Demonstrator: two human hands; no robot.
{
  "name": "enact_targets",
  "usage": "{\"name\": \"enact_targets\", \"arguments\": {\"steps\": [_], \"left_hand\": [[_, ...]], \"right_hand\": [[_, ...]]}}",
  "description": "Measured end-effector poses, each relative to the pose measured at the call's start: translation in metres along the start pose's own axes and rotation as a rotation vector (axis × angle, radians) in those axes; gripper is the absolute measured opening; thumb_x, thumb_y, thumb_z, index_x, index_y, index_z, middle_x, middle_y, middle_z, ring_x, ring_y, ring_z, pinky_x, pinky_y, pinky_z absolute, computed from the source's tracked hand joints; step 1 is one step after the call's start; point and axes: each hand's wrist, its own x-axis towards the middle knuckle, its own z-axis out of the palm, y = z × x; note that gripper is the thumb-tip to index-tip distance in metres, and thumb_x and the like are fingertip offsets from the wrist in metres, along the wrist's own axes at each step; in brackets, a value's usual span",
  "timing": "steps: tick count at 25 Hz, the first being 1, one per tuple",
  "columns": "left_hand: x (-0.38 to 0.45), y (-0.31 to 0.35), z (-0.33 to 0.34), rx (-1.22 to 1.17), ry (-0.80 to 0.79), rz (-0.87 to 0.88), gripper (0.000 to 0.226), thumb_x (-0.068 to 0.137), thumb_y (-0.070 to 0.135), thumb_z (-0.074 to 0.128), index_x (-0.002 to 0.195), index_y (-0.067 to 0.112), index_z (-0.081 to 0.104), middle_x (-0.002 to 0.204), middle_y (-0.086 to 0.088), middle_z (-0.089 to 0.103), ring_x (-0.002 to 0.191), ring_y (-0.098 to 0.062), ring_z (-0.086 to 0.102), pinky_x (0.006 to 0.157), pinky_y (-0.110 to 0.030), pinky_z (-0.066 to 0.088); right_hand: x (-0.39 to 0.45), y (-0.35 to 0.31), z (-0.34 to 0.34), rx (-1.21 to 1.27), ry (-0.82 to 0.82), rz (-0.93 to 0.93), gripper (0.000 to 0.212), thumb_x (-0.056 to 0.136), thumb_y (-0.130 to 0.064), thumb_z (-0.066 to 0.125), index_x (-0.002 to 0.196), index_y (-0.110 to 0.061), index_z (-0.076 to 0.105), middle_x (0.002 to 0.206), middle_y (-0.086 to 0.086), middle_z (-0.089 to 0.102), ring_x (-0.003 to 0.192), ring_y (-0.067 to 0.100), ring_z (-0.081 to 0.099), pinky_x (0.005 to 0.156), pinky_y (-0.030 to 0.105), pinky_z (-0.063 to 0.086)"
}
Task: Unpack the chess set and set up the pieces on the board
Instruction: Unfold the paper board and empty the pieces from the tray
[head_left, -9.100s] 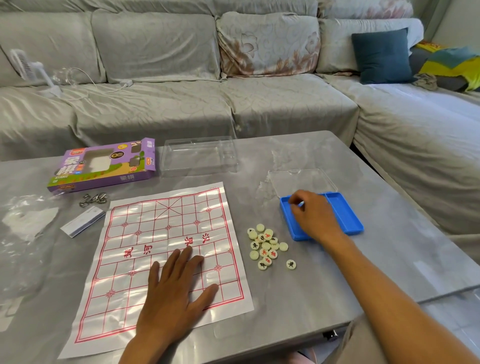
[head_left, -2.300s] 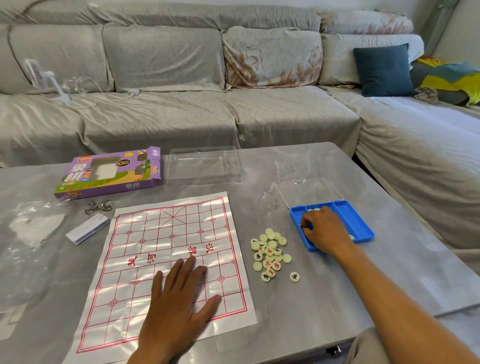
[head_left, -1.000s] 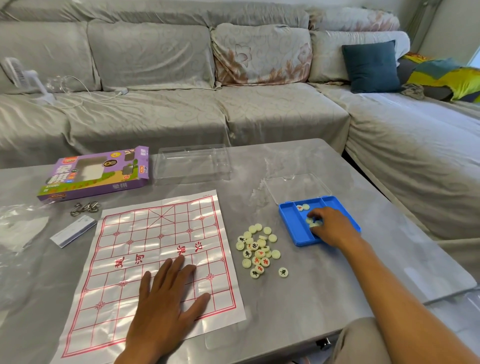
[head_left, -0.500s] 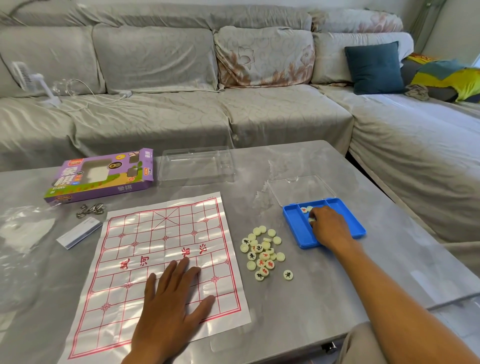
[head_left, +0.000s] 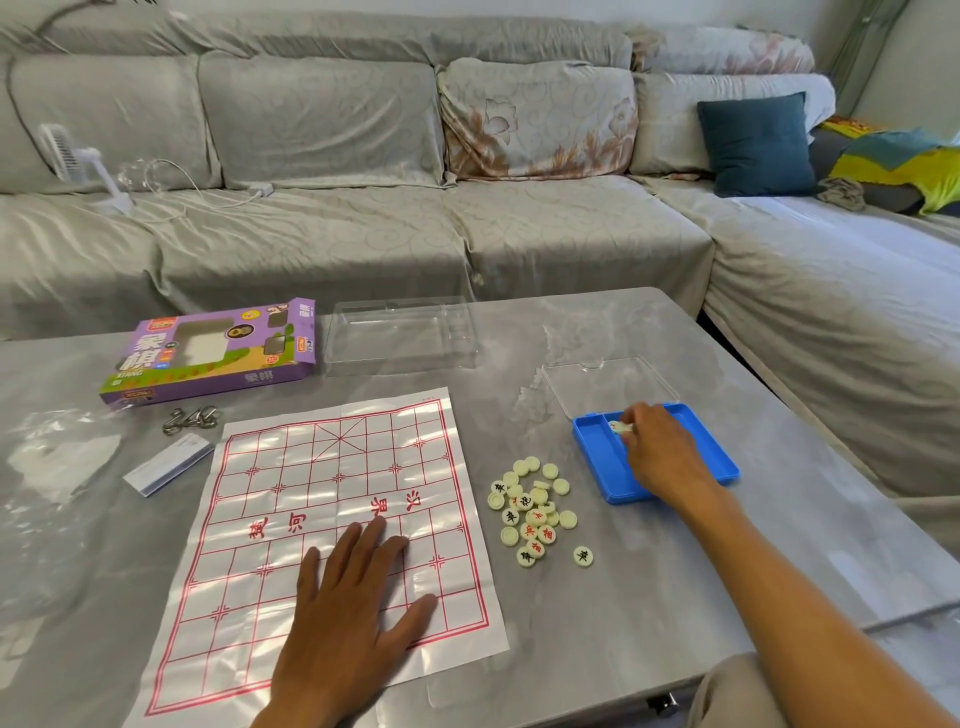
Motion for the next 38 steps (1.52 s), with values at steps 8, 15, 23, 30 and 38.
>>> {"name": "enact_targets", "arguments": {"steps": [8,15,23,30,38], "left_hand": [[0.001,-0.005,0.008,0.003,0.009,0.026,0.080,0.078,0.086,0.009,0.141,0.043,0.034,0.154,0.016,0.009,0.145,-0.018,0.017,0.116,-0.057,0.012],[0.000,-0.002,0.002,0.019,0.031,0.013,0.097,0.065,0.090,-0.013,0.146,0.045,0.016,0.155,0.018,-0.009,0.147,-0.012,-0.005,0.118,-0.050,-0.006],[0.001,-0.005,0.007,0.026,0.025,0.015,0.090,0.070,0.089,-0.005,0.144,0.046,0.022,0.155,0.018,-0.003,0.147,-0.014,0.002,0.117,-0.051,-0.004],[0.000,-0.005,0.009,0.001,0.050,0.021,0.086,0.073,0.088,0.000,0.143,0.045,0.027,0.155,0.018,0.000,0.147,-0.014,0.005,0.117,-0.052,-0.001],[0.000,-0.008,0.011,-0.011,0.054,0.029,0.078,0.078,0.086,0.010,0.139,0.044,0.035,0.155,0.016,0.012,0.145,-0.017,0.016,0.116,-0.056,0.007]], "right_hand": [[-0.025,-0.057,0.019,0.084,-0.331,-0.361,0.026,0.097,-0.029,0.049,0.120,-0.020,0.058,0.119,-0.002,0.055,0.102,0.013,0.054,0.089,0.026,0.044],[0.007,0.034,0.001,-0.080,0.083,0.150,0.033,0.090,-0.003,0.047,0.119,-0.007,0.061,0.117,0.012,0.062,0.109,0.031,0.053,0.084,0.040,0.046],[0.009,0.030,0.007,-0.074,0.068,0.093,0.029,0.086,0.000,0.051,0.109,-0.011,0.066,0.110,0.008,0.063,0.103,0.029,0.055,0.078,0.040,0.049],[0.008,0.026,0.013,-0.056,0.034,-0.054,0.028,0.092,-0.012,0.054,0.119,-0.018,0.062,0.117,0.002,0.064,0.105,0.024,0.058,0.081,0.037,0.050],[-0.005,-0.005,-0.003,0.212,0.173,-0.174,0.013,0.092,-0.018,0.060,0.104,-0.018,0.065,0.104,-0.006,0.063,0.085,0.008,0.056,0.073,0.022,0.043]]}}
